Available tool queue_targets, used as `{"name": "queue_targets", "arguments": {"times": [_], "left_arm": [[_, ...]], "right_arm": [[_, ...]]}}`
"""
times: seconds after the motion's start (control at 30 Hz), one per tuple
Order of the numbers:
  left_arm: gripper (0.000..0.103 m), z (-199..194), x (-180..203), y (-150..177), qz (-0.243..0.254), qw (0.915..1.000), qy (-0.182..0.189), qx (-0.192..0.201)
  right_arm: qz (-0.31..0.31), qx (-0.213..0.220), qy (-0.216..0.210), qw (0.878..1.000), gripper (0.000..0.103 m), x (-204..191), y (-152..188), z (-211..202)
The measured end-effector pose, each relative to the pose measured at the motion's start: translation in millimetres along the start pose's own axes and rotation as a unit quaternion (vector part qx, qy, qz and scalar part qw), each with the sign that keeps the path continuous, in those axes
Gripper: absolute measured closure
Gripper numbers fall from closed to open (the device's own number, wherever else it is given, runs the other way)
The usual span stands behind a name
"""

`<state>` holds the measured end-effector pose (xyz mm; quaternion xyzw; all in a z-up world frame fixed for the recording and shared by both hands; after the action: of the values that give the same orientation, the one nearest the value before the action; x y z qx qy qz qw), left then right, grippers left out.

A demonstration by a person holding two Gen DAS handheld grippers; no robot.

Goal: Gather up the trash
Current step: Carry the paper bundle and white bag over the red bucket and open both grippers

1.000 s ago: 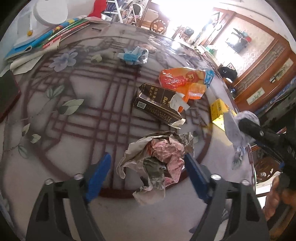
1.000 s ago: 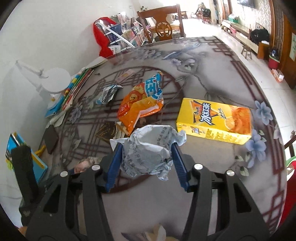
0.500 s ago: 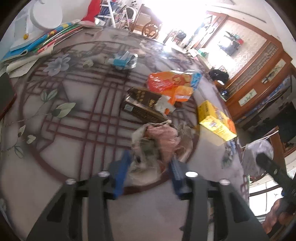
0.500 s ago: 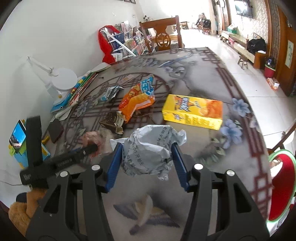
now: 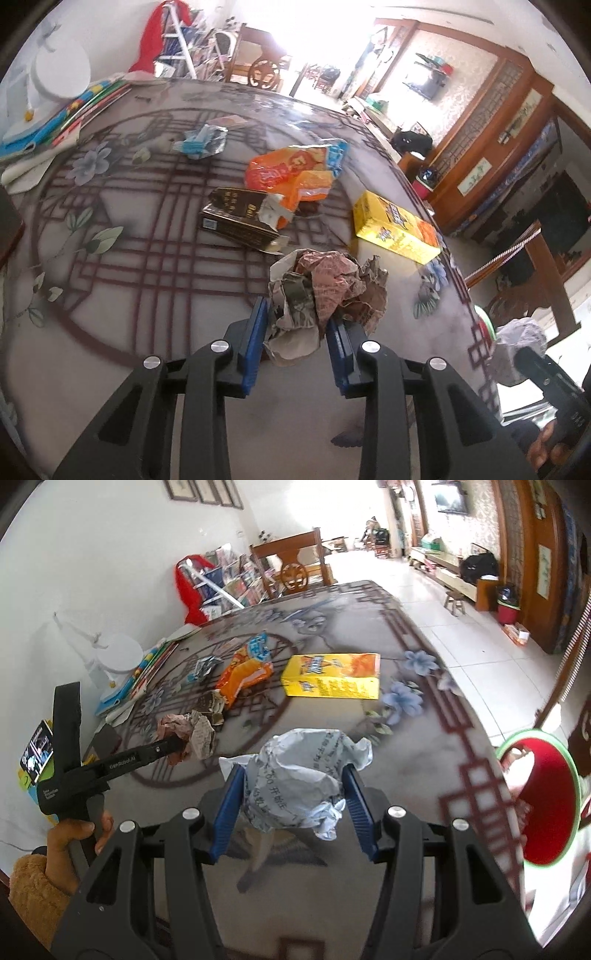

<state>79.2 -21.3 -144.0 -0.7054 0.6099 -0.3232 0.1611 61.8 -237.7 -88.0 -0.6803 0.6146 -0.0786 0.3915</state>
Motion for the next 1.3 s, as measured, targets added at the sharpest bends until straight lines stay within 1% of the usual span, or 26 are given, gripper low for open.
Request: {"name": "queue_targets", "arguments": {"times": [0.2,0.37,0.43,0.53,0.67,0.87,1.03,1.2,1.3], "left_arm": [[0.074,-3,27,10,0.033,0.9994,0.004,-0.006],[0.074,-8,59,29,0.024,0.9989,0.038,-0.013],[0.074,-7,78,35,0.034,0.9977,0.054,-0.023],[0.074,-10,105,35,0.058,0.9957,0.068,-0.022],[0.074,-17,147,25,0.076,0.9913,0.107,-0.015],[0.074,-14,201,21,0.114,0.9842,0.135,-0.018],[0.074,-6,239,25,0.141,0.9777,0.153,-0.03],[0.074,2,268,29,0.167,0.9715,0.163,-0.04],[0.074,8,285,29,0.182,0.9683,0.166,-0.045]], "right_arm": [[0.026,0.011,0.013,1.0,0.05,31,5,-22],[0.055,0.015,0.026,0.998,0.05,60,12,-32],[0.06,0.018,0.031,0.998,0.05,67,14,-37],[0.063,0.028,0.04,0.997,0.05,79,13,-48],[0.078,0.047,0.048,0.995,0.05,98,8,-66],[0.115,0.068,0.051,0.99,0.05,135,1,-92],[0.124,0.075,0.077,0.986,0.05,163,1,-107],[0.147,0.087,0.103,0.98,0.05,195,4,-121],[0.151,0.097,0.126,0.976,0.05,213,3,-128]]}}
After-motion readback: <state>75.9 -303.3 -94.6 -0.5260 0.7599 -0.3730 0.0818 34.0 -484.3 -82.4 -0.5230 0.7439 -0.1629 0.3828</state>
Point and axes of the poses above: each gripper's, at about its wrist camera, not at the fingertips, and z roughly the way its jaws point, x to its right, y to its underside, the point moved 7 cm from there along z, roughly the way its jaws point, and after that the axes turned 7 degrees about z, right-handed, at the moved point
